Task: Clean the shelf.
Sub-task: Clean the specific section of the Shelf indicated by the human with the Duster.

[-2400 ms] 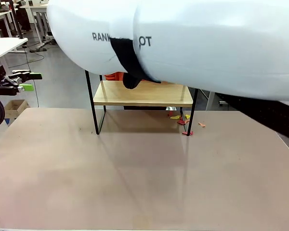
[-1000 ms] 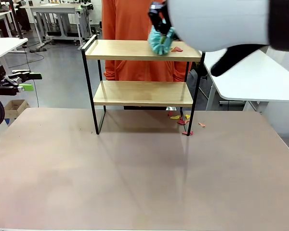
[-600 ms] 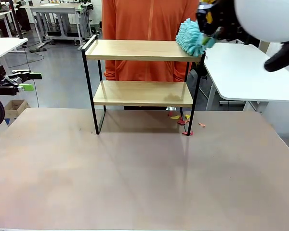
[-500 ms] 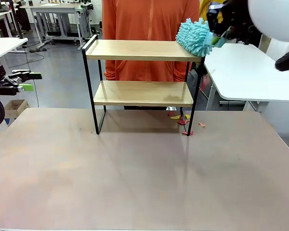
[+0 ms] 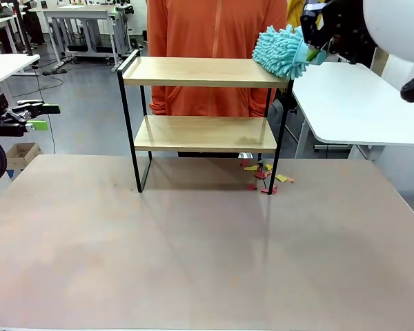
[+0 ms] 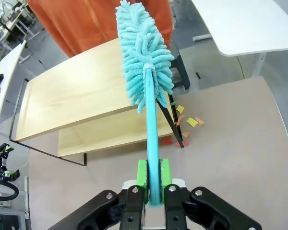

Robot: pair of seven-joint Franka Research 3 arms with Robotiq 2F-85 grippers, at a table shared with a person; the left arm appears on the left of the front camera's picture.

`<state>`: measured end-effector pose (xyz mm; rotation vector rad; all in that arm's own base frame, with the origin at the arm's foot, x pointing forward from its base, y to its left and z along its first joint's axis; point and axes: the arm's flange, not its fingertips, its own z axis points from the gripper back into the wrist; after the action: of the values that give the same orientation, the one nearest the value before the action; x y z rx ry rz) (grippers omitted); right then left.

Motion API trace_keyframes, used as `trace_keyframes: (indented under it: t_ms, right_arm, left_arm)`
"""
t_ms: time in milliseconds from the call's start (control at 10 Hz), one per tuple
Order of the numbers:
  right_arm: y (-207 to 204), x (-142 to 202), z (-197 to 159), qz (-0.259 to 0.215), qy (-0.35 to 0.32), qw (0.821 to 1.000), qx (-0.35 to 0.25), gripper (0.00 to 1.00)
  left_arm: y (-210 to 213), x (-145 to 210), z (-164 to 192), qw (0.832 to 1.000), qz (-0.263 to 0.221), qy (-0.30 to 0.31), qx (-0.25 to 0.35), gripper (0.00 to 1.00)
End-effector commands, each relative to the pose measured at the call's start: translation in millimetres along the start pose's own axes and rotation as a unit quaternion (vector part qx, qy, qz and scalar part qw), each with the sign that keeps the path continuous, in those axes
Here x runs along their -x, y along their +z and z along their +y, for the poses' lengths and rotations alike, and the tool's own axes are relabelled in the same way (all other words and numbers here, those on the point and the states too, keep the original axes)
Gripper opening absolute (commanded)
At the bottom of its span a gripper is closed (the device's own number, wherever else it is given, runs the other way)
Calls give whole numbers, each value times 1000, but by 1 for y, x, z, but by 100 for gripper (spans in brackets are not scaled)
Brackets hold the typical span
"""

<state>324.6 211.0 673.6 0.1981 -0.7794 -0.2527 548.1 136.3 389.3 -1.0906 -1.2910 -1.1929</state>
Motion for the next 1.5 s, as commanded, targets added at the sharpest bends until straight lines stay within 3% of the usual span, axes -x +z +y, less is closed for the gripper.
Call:
trace_keyframes:
  t_ms: [0, 200, 300, 800, 1000, 1400]
  right_arm:
    - [3, 0, 0, -3, 0, 1000, -1, 14]
    - [36, -3, -12, -79, -6, 996, -45, 14]
    - [50, -4, -17, -102, 3, 994, -39, 14]
    - [103, -11, -32, -137, 59, 983, -103, 14]
    - [117, -7, -33, -113, 97, 978, -147, 14]
    - [134, 13, -38, -16, 204, 952, -229, 14]
  left_arm:
    - [0, -2, -2, 1000, -4, -8, 1, 100]
    - [0, -2, -2, 1000, -4, -8, 1, 100]
    - [0, -2, -2, 1000, -4, -8, 1, 100]
    - [0, -2, -2, 1000, -4, -8, 1, 100]
    - [0, -2, -2, 1000, -4, -8, 1, 100]
    - [0, -2, -2, 1000, -4, -8, 1, 100]
